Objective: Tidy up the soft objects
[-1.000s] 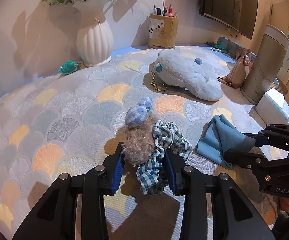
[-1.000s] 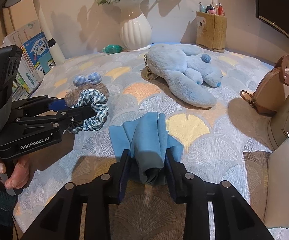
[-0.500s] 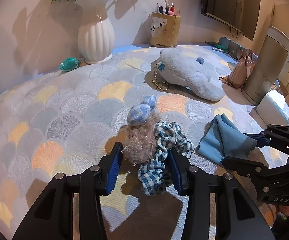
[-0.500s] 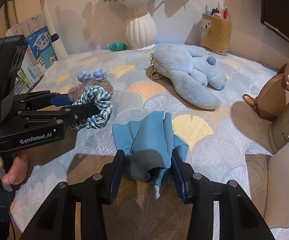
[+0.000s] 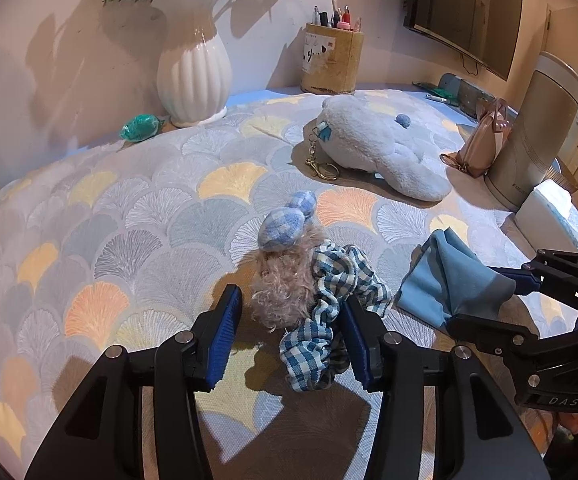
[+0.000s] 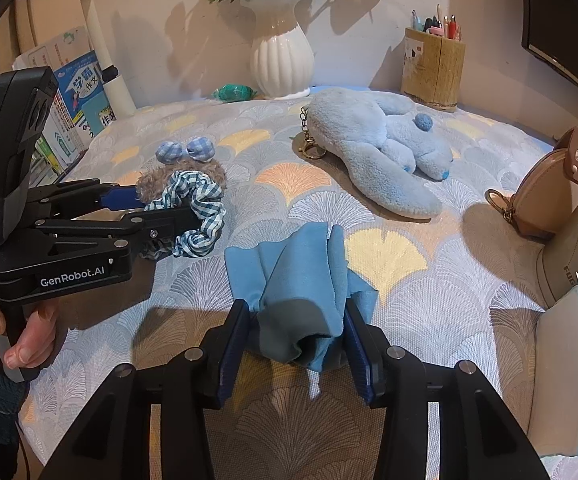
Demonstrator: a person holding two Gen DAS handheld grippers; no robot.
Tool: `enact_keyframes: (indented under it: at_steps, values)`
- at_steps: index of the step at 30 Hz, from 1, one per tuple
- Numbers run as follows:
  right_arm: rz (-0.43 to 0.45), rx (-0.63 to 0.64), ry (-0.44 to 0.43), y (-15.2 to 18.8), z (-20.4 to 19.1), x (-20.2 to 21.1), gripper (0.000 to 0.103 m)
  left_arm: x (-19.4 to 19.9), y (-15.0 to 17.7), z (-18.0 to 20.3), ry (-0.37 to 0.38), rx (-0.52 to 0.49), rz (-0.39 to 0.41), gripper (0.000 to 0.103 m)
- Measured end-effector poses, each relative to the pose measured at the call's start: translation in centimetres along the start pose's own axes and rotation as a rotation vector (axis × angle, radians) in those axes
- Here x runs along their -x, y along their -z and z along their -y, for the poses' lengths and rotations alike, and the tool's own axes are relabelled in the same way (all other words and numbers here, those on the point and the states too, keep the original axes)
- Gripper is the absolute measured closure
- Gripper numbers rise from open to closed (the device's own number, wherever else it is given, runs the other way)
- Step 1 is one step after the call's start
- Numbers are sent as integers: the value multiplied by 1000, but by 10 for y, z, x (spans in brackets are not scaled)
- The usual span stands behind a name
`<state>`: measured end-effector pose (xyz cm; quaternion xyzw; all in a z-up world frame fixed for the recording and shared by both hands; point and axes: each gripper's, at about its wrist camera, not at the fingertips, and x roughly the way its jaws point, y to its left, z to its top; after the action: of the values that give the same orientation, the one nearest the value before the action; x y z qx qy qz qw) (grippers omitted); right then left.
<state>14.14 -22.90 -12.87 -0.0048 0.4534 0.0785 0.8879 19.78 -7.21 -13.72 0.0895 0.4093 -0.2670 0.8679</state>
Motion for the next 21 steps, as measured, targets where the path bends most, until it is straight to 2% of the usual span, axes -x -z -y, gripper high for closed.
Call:
enact_keyframes:
  at_steps: [13,16,17,21]
  values:
    - [1,-3,-1,0,0,0,58,-2,-1,-2,9,16,-10,54]
    - [1,-2,0,0,0,0,58,-2,-1,-4,11,32,-17,44]
    - [1,-2,0,0,0,0,58,-2,-1,-6,14,38,-15,37]
    - [1,-3,0,1,0,0,58,-1,-1,-7,28,48,-15,36]
